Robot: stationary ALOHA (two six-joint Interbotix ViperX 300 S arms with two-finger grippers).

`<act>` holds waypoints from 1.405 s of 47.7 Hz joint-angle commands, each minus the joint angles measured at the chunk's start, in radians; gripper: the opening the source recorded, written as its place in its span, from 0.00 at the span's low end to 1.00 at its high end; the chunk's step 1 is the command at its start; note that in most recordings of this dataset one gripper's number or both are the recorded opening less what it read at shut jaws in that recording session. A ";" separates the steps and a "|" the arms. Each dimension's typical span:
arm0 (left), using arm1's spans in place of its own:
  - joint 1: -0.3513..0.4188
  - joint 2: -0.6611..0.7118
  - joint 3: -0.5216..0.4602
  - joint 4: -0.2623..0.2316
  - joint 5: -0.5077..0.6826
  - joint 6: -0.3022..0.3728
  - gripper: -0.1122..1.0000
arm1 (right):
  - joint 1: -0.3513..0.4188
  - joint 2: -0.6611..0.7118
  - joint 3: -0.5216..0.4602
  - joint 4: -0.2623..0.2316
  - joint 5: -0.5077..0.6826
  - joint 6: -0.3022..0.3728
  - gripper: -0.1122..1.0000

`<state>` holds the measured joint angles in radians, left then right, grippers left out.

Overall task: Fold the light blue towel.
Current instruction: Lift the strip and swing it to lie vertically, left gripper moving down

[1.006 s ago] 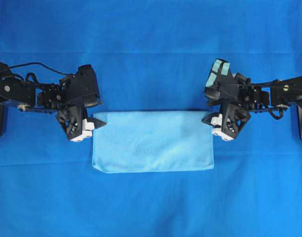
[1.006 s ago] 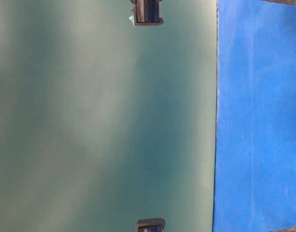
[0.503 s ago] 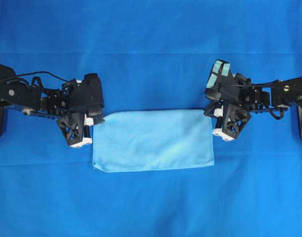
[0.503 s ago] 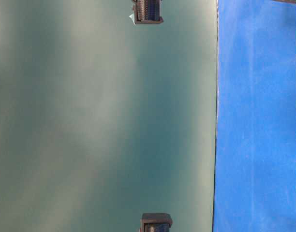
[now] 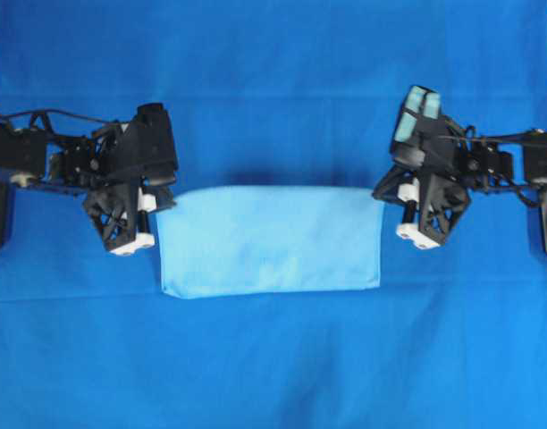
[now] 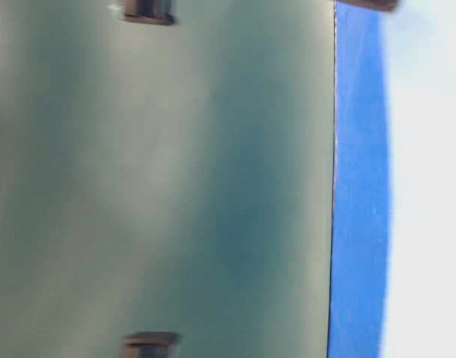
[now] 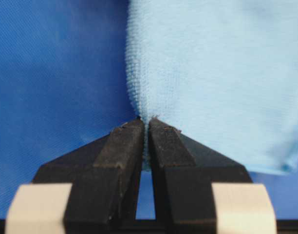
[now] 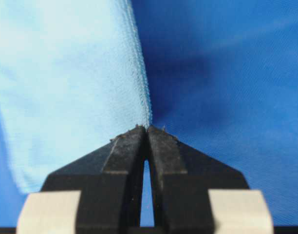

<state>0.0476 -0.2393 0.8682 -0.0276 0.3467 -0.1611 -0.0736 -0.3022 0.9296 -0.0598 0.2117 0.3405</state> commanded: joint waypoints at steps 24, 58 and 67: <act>0.003 -0.235 -0.127 0.002 0.126 0.002 0.22 | 0.017 -0.288 -0.060 -0.031 0.117 0.000 0.12; -0.161 -0.066 -0.204 0.002 -0.130 0.008 0.22 | -0.252 -0.137 -0.146 -0.098 0.052 0.008 0.12; -0.224 0.058 -0.318 0.003 -0.179 0.034 0.22 | -0.333 -0.052 -0.215 -0.135 0.020 0.002 0.12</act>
<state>-0.1534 -0.2071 0.6121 -0.0276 0.1887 -0.1381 -0.3789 -0.3712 0.7639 -0.1795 0.2531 0.3436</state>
